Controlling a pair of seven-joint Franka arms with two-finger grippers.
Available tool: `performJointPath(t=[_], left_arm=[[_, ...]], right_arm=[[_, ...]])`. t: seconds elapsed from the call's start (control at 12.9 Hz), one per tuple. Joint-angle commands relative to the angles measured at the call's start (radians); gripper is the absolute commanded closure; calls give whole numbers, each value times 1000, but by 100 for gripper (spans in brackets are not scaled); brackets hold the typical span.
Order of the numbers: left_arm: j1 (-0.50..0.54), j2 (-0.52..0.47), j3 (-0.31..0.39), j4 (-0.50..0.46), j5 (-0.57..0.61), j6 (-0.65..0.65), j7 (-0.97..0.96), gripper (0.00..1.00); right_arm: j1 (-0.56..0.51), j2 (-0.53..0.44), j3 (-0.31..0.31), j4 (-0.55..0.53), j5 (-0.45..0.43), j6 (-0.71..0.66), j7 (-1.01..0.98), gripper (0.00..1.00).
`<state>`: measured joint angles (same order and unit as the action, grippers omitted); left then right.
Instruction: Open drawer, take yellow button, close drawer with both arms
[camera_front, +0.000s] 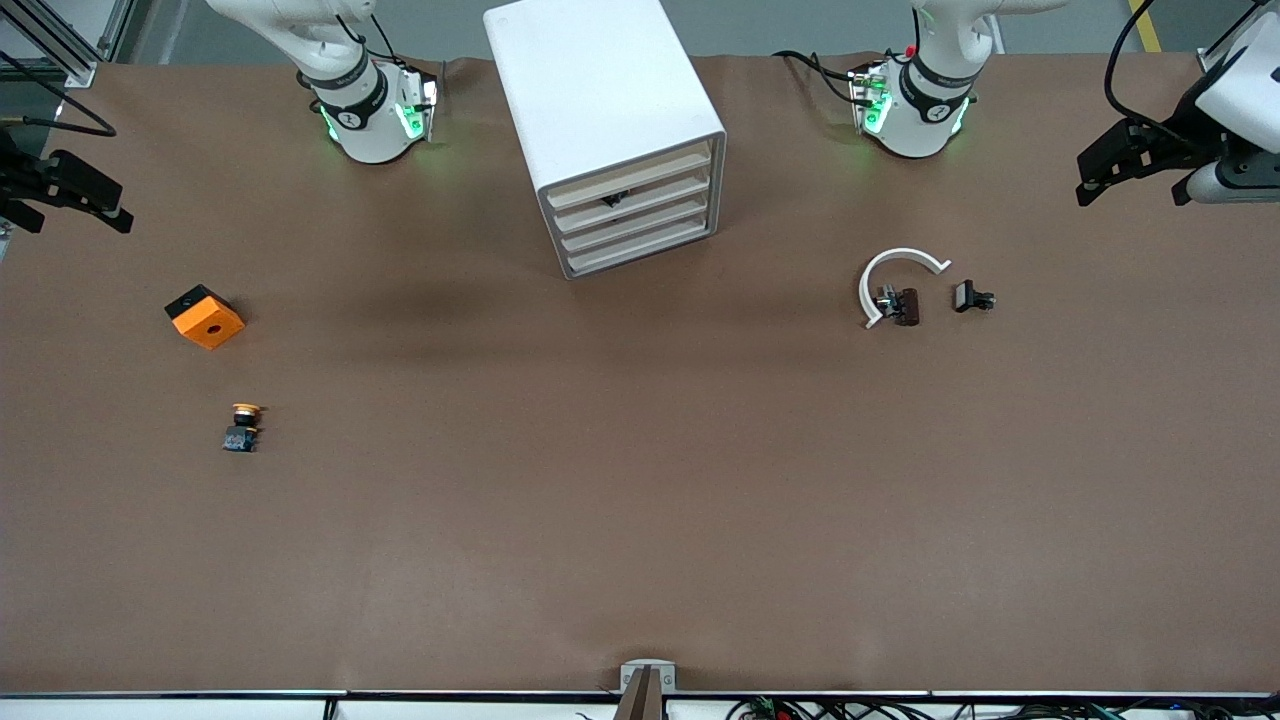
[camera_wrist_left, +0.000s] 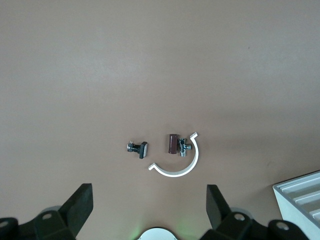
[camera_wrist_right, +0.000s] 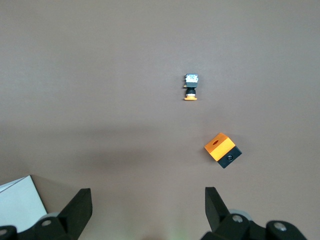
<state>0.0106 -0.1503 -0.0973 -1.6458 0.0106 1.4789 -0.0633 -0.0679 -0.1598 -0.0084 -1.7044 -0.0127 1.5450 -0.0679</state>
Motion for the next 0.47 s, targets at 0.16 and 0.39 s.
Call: performJointPath(t=[0.16,0.39], left_arm=[[17,8,4,32,-4,-9,13,0],[17,8,4,30,-3,-32,8,0]], right_arm=[[-20,-38,41,-40,-32,23,65,0],[-21,-37,44,-38,-33,21,66,0]])
